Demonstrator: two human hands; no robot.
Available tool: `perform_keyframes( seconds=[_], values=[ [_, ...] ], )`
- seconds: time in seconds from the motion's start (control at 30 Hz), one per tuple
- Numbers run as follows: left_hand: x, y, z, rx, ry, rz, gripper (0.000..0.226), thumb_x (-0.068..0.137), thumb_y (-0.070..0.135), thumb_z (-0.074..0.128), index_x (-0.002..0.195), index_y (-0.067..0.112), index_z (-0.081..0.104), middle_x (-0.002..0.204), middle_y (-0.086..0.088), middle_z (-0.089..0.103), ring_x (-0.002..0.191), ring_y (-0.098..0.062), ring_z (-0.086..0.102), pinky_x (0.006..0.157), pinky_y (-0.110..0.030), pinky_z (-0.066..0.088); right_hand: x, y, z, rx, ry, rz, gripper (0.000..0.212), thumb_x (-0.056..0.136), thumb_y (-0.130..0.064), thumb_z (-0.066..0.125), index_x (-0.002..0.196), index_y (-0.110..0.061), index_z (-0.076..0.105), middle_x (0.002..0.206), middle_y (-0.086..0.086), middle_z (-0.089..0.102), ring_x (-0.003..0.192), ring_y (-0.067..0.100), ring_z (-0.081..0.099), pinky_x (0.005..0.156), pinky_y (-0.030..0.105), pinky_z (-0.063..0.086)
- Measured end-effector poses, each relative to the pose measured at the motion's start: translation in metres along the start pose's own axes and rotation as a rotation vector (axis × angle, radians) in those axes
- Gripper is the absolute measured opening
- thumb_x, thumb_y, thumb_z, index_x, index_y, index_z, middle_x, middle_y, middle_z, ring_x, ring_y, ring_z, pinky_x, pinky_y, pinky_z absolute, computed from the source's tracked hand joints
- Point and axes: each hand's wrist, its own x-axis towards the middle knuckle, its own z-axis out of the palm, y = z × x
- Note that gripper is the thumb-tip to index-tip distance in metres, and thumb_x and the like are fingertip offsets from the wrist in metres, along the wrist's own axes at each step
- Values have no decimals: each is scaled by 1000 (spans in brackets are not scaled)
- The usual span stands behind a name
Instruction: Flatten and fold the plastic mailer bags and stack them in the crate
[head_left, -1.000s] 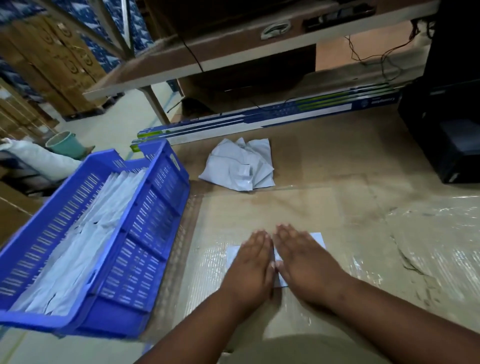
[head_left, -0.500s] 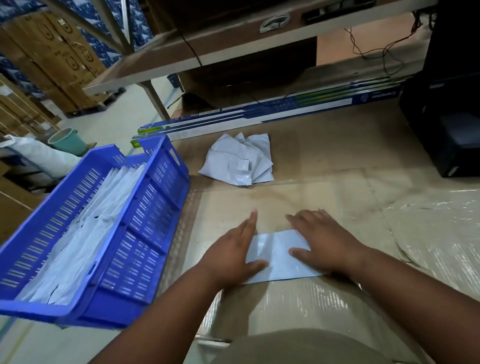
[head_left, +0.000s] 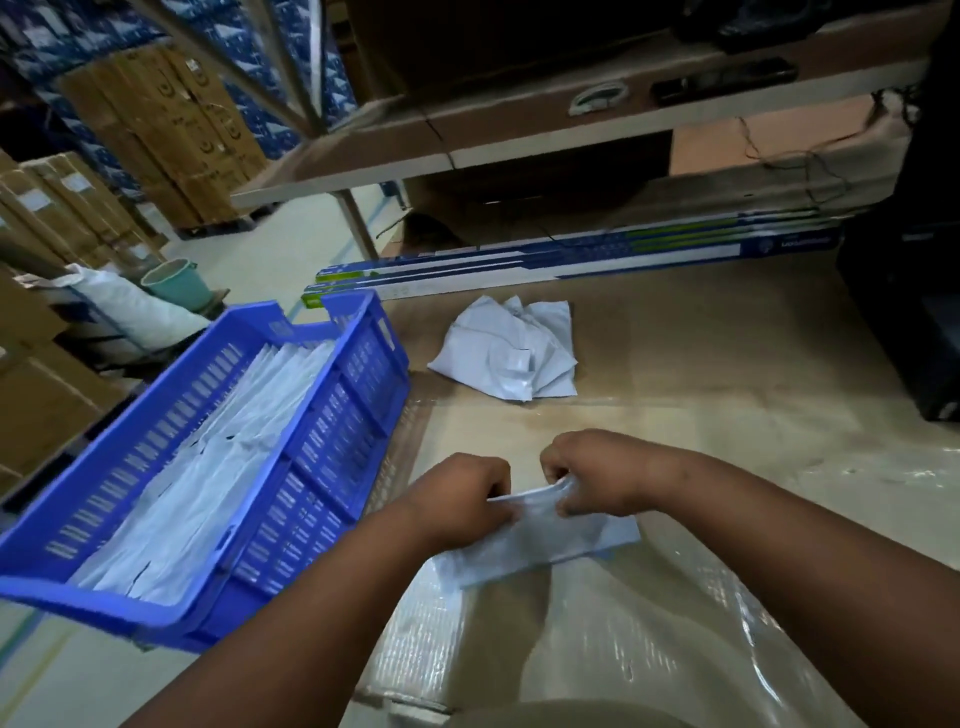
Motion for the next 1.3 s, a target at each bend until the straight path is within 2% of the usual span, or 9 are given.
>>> perform_keyframes(
  seconds=[0.1, 0.27, 0.43, 0.67, 0.93, 1.07, 1.17, 1.23, 1.3],
  values=[
    [-26, -21, -32, 19, 120, -89, 23, 89, 50, 72, 95, 31, 62, 95, 8, 68, 88, -16, 62, 75, -37, 53, 14, -31, -41, -31, 8, -66, 24, 84, -41, 74, 87, -41, 51, 89, -9, 62, 81, 21, 65, 71, 49, 58],
    [-67, -62, -98, 45, 207, -250, 35, 76, 60, 65, 86, 26, 65, 92, 4, 73, 93, -20, 68, 78, -40, 55, 46, -105, -110, -157, 70, -308, 10, 98, -32, 67, 97, -36, 58, 94, -12, 61, 94, 19, 63, 86, 39, 52],
    [-117, -97, -159, 19, 367, -417, 40, 82, 62, 70, 83, 22, 66, 83, 2, 68, 84, -20, 64, 72, -40, 55, 92, -180, -158, -328, 104, -403, 14, 103, -35, 60, 115, -30, 65, 103, -9, 65, 96, 16, 60, 74, 31, 38],
    [-193, -174, -207, -106, 446, -544, 39, 85, 38, 84, 67, 23, 53, 66, 7, 49, 60, -6, 46, 52, -26, 29, 168, -295, -205, -529, 107, -482, 28, 103, -35, 61, 130, -29, 64, 127, -1, 67, 117, 27, 62, 91, 34, 47],
    [-215, -243, -162, -69, -75, -609, 31, 84, 35, 82, 82, 8, 66, 78, -6, 75, 68, -23, 65, 52, -25, 42, 268, -383, -151, -798, -291, -400, 38, 96, -31, 74, 132, -21, 67, 122, 6, 71, 99, 25, 66, 80, 29, 50],
    [-193, -267, -129, -20, -350, -592, 44, 85, 51, 82, 94, 8, 75, 84, -3, 75, 80, -27, 66, 67, -30, 52, 289, -395, -102, -936, -536, -415, 44, 102, -36, 67, 139, -13, 63, 114, 10, 63, 76, 16, 54, 41, 9, 38],
    [-179, -278, -110, 19, -516, -589, 39, 81, 47, 87, 81, 11, 71, 74, 0, 68, 79, -30, 65, 91, -42, 60, 302, -396, -65, -932, -615, -398, 48, 96, -43, 73, 137, -18, 65, 114, 8, 68, 81, 19, 60, 68, 19, 50],
    [-175, -281, -109, 60, -538, -573, 30, 85, 37, 85, 74, 14, 70, 72, -1, 66, 76, -29, 63, 88, -39, 59, 309, -392, -47, -943, -693, -398, 61, 87, -47, 81, 141, -27, 64, 121, 5, 72, 100, 23, 65, 88, 31, 50],
    [-173, -285, -111, 110, -543, -560, 29, 90, 29, 81, 69, 16, 67, 72, -1, 64, 78, -28, 63, 86, -38, 56, 314, -389, -37, -939, -724, -356, 70, 79, -47, 87, 142, -29, 64, 119, 2, 71, 99, 21, 64, 82, 29, 50]
  ],
)
